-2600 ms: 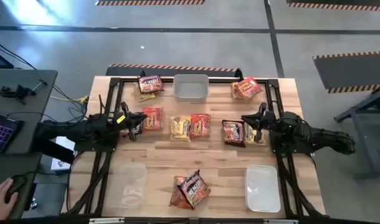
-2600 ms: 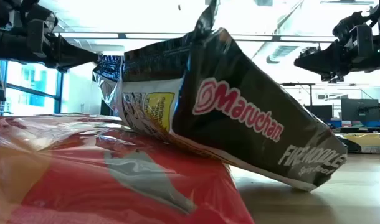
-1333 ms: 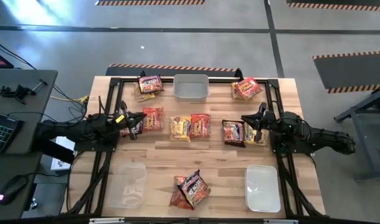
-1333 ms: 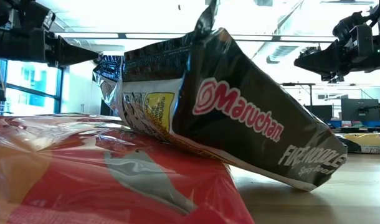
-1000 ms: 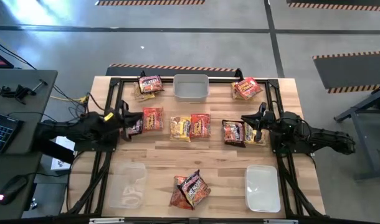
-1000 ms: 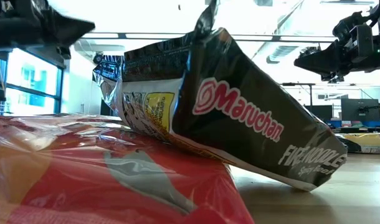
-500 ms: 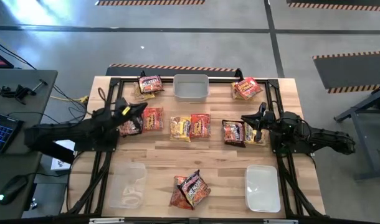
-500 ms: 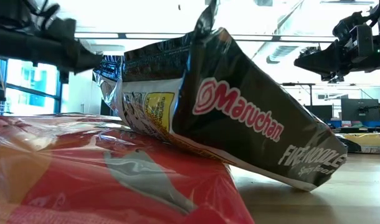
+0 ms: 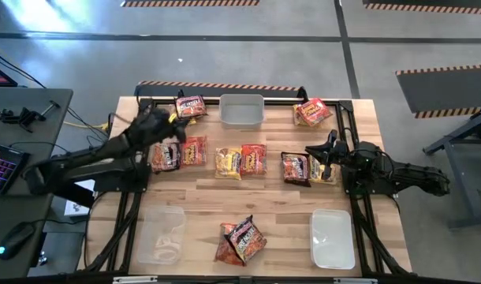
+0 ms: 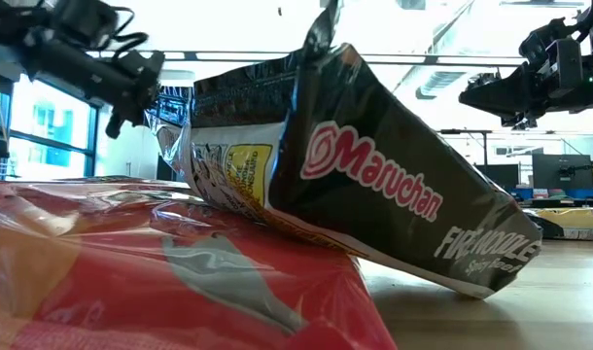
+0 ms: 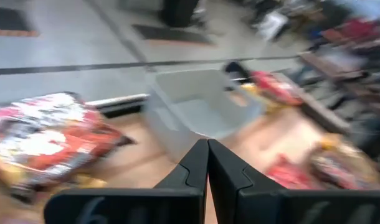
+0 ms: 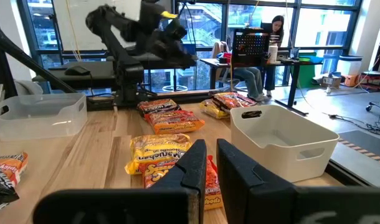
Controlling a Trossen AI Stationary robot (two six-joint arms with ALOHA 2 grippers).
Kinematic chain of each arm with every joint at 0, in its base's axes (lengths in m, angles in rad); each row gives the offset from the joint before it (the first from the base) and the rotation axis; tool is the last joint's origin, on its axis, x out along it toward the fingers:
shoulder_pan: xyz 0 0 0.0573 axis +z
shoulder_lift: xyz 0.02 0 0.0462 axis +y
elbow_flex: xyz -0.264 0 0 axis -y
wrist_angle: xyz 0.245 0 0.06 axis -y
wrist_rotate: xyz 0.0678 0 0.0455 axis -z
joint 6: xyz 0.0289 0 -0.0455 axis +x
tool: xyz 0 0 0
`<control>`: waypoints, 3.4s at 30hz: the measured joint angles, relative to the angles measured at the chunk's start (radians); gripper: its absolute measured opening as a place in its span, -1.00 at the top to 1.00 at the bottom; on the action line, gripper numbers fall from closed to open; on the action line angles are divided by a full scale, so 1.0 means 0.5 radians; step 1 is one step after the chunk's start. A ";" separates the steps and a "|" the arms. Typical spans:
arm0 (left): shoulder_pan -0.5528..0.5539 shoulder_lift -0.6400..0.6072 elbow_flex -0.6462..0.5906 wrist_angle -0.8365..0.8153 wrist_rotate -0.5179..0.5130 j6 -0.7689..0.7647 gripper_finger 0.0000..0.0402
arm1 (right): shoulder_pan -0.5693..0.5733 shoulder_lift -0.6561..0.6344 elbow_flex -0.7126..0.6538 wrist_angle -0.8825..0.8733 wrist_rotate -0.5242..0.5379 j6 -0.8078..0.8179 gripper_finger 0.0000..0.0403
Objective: Sort Maruchan noodles
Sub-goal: Put the top left black noodle pack into the gray bin
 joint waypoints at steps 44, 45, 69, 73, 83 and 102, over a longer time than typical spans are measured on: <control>0.904 1.569 0.921 -0.732 0.085 0.040 0.06 | 0.001 0.001 0.001 0.000 0.001 0.000 0.88; 0.905 1.569 0.921 -0.734 0.105 0.049 0.10 | 0.000 0.000 0.000 0.000 0.001 0.000 0.88; 0.799 1.280 0.918 -0.898 0.133 0.315 0.93 | 0.000 0.000 0.000 0.000 0.001 0.000 0.88; 0.744 1.116 0.918 -0.929 0.128 0.334 0.98 | 0.001 0.000 0.000 0.000 0.000 0.000 0.88; 0.602 0.870 0.918 -1.040 0.133 0.291 0.97 | 0.000 0.000 0.001 0.000 0.001 0.000 0.88; 0.846 1.358 0.918 -0.927 0.026 0.241 0.00 | 0.000 0.000 0.000 0.000 0.001 0.000 0.88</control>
